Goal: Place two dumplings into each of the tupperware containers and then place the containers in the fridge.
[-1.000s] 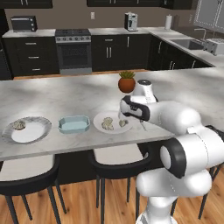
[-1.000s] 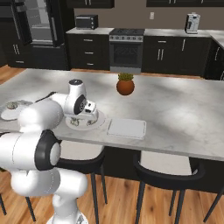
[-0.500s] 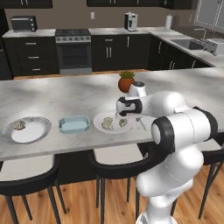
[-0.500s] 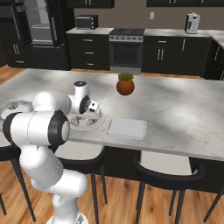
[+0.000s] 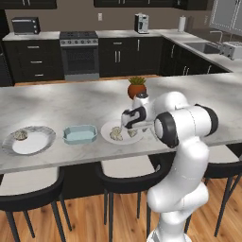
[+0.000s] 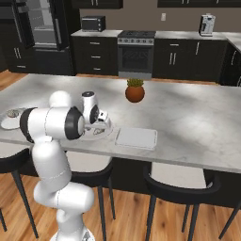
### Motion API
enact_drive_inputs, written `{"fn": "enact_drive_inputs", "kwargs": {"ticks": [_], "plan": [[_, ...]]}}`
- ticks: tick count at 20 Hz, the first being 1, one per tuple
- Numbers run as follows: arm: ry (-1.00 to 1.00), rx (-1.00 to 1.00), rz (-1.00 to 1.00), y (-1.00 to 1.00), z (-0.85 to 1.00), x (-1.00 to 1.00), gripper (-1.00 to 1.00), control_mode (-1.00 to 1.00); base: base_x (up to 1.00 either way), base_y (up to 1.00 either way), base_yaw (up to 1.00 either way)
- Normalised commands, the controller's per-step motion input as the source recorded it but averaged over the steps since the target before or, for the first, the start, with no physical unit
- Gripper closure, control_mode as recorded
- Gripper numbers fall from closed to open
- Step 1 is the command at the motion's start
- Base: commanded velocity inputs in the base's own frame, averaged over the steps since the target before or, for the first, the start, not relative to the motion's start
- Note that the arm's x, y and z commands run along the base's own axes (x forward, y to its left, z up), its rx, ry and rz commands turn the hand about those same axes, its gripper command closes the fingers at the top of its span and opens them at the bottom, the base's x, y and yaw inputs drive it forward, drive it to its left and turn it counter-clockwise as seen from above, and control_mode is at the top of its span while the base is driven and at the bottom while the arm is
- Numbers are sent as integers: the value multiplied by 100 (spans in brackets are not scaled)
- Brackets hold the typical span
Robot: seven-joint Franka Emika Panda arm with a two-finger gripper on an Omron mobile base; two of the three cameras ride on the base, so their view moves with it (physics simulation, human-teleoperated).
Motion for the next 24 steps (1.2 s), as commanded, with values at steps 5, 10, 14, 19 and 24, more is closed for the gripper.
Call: {"fn": "enact_drive_inputs", "kwargs": {"ticks": [5,10,14,19,24], "plan": [[2,-1,0,1,-38,45,-100,-100,0,0,0],[4,-1,0,0,-39,44,-100,-100,0,0,0],[4,-3,0,6,-36,58,-100,-100,0,0,0],[6,-4,0,13,-39,42,100,-100,0,0,0],[9,-1,-3,0,-44,4,100,-100,0,0,0]]}}
